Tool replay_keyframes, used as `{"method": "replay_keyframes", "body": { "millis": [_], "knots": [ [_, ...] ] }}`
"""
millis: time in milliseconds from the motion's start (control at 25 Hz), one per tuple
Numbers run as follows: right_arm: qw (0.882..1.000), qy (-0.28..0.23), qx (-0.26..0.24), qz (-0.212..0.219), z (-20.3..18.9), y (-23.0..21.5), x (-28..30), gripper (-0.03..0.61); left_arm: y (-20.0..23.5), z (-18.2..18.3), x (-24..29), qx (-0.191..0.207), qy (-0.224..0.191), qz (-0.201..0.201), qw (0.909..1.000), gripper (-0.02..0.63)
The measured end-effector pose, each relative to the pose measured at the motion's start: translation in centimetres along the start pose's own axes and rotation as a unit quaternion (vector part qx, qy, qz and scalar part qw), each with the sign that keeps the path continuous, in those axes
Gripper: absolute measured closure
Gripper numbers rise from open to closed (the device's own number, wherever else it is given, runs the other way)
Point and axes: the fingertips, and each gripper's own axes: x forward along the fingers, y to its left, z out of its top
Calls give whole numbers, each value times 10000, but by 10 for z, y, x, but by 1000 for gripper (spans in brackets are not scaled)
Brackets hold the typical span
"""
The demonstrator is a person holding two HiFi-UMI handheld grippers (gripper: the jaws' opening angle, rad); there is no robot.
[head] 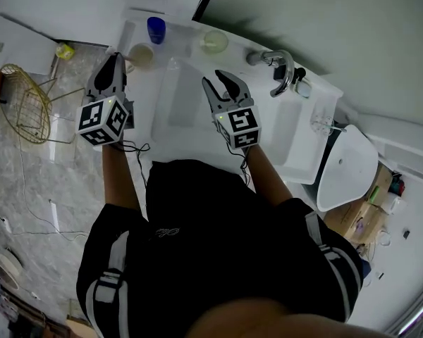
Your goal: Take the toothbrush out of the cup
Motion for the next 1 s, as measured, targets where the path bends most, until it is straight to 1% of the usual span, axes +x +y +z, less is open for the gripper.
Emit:
{"method": "replay_keyframes", "body": {
  "millis": [120,240,360,440,520,640,800,1000],
  "knots": [
    [9999,-82,-56,132,3,4,0,437,-1,0,-19,183,56,96,9998,591],
    [9995,-137,-88,259,5,10,-1,437,-2,-7,-40,417,249,186,9986,591],
    [9991,-155,-109,378,5,17,-2,439,0,-17,-63,636,499,328,9962,591],
    [9989,-157,-115,437,4,20,-2,439,2,-28,-74,668,703,367,9946,591],
    [9987,-151,-128,480,3,22,-5,439,1,-42,-83,717,991,354,9919,591],
    [9985,-153,-130,508,2,25,-8,439,-3,-67,-90,912,1563,189,9833,591],
    [9985,-129,-111,517,-2,23,-11,439,-11,-98,-93,935,2185,-69,9713,591],
    [9986,-100,-80,519,-6,24,-16,439,-10,-129,-98,1163,2866,-163,9508,592]
  ]
}}
